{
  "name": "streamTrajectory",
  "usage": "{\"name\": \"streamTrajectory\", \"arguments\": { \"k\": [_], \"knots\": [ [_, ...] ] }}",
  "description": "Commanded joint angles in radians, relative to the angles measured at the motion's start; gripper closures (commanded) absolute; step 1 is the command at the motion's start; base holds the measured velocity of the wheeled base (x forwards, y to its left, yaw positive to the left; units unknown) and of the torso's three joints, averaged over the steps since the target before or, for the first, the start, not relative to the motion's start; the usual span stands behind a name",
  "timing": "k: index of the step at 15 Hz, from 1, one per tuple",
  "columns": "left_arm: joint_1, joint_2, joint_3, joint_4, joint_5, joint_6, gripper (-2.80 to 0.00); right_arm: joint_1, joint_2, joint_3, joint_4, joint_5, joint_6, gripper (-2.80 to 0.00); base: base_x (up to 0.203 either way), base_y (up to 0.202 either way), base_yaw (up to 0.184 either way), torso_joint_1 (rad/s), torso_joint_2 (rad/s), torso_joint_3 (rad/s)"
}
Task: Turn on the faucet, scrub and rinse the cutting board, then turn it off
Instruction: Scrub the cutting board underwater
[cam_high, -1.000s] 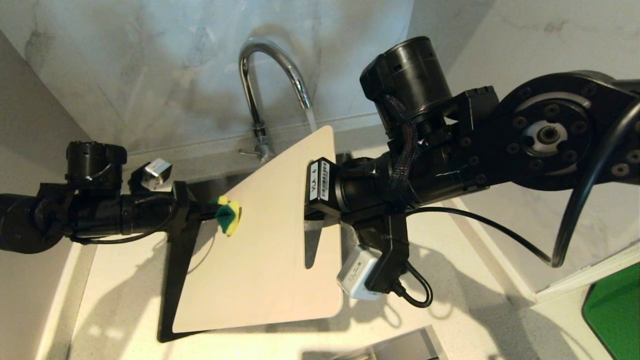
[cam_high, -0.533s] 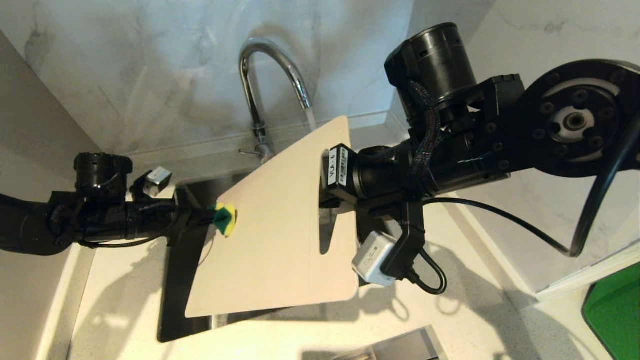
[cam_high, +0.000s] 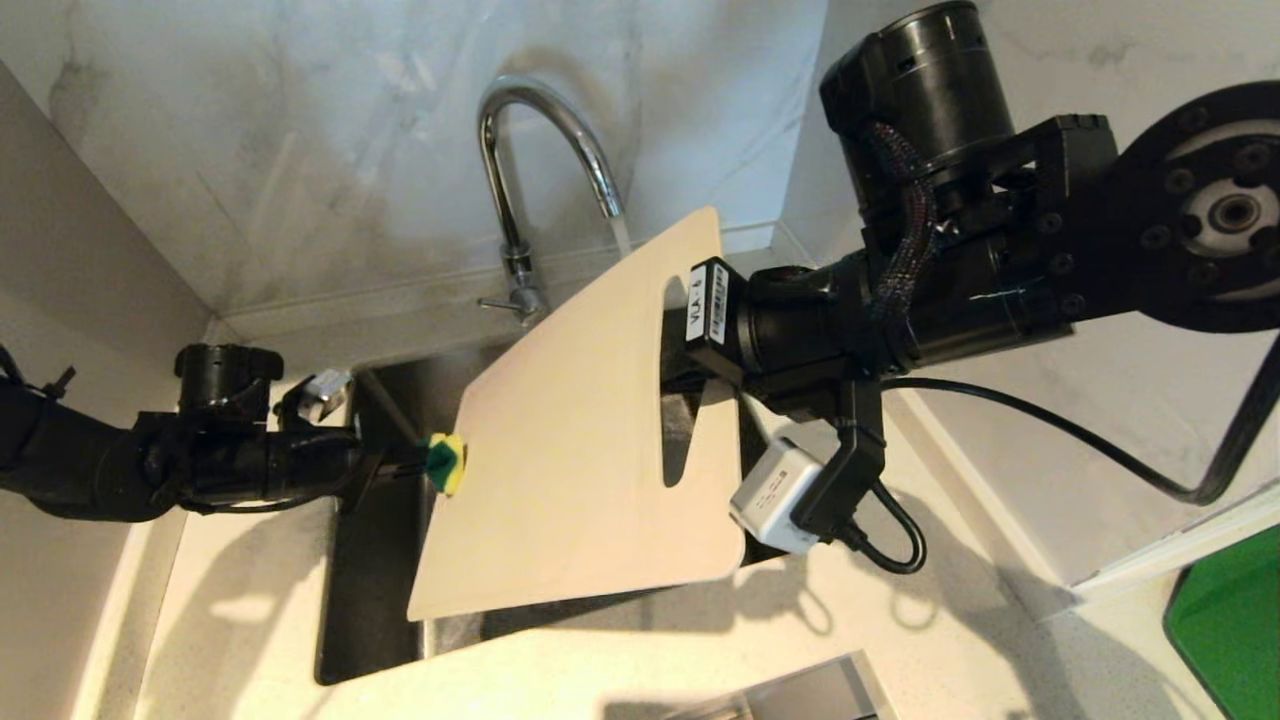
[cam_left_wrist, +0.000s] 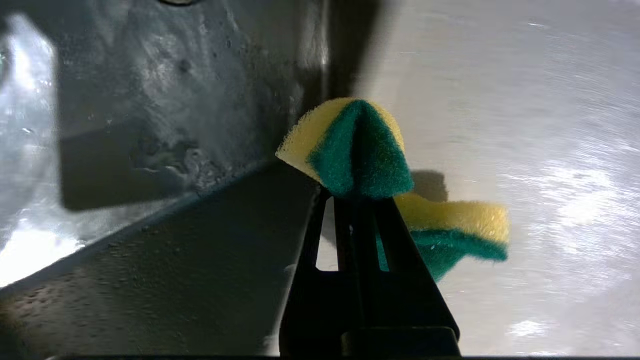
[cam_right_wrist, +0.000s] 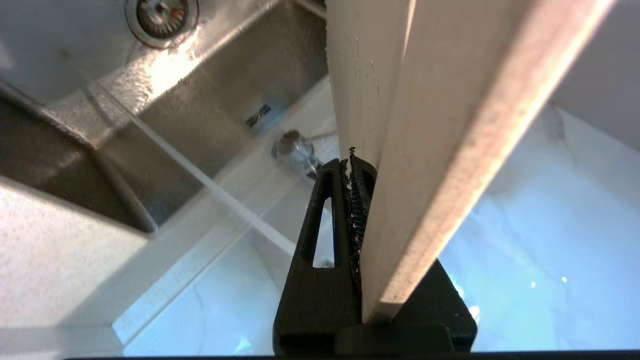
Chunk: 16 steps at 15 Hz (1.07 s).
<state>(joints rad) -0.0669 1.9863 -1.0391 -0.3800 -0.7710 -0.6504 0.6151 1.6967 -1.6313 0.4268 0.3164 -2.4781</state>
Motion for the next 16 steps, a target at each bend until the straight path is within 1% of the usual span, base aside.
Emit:
{"name": "streamTrajectory", "arguments": {
  "k": [1, 3, 6, 10, 12, 13, 16],
  "knots": [
    [0.018, 0.034, -0.009, -0.008, -0.016, -0.010, 0.00, -0.002, -0.011, 0.005, 0.003, 0.003, -0.015, 0.00, 0.000, 0.000, 0.000, 0.000, 0.00, 0.000],
    [0.019, 0.005, -0.009, -0.008, -0.016, -0.023, 0.00, -0.002, -0.006, 0.011, 0.003, 0.003, -0.015, 0.00, 0.000, 0.000, 0.000, 0.000, 0.00, 0.000],
    [0.019, -0.054, -0.014, -0.008, -0.016, -0.061, 0.00, -0.002, -0.005, 0.033, 0.003, 0.003, -0.015, 0.00, 0.000, 0.000, 0.000, 0.000, 0.00, 0.000],
    [0.015, -0.179, -0.027, -0.005, -0.023, -0.121, 0.00, -0.002, -0.002, 0.042, 0.003, 0.004, -0.009, 0.00, 0.000, 0.000, 0.000, 0.000, 0.00, 0.000],
    [0.000, -0.250, -0.025, -0.003, -0.023, -0.167, 0.00, -0.002, 0.003, 0.041, 0.002, 0.020, -0.008, 0.00, 0.000, 0.000, 0.000, 0.000, 0.00, 0.000],
    [-0.013, -0.271, -0.042, -0.001, -0.023, -0.180, 0.00, -0.002, 0.013, 0.039, 0.001, 0.032, -0.010, 0.00, 0.000, 0.000, 0.000, 0.000, 0.00, 0.000],
    [-0.059, -0.282, -0.154, 0.023, -0.021, -0.184, 0.00, 0.001, 0.021, 0.046, -0.040, 0.051, -0.009, 0.00, 0.000, 0.000, 0.000, 0.000, 0.00, 0.000]
  ]
}}
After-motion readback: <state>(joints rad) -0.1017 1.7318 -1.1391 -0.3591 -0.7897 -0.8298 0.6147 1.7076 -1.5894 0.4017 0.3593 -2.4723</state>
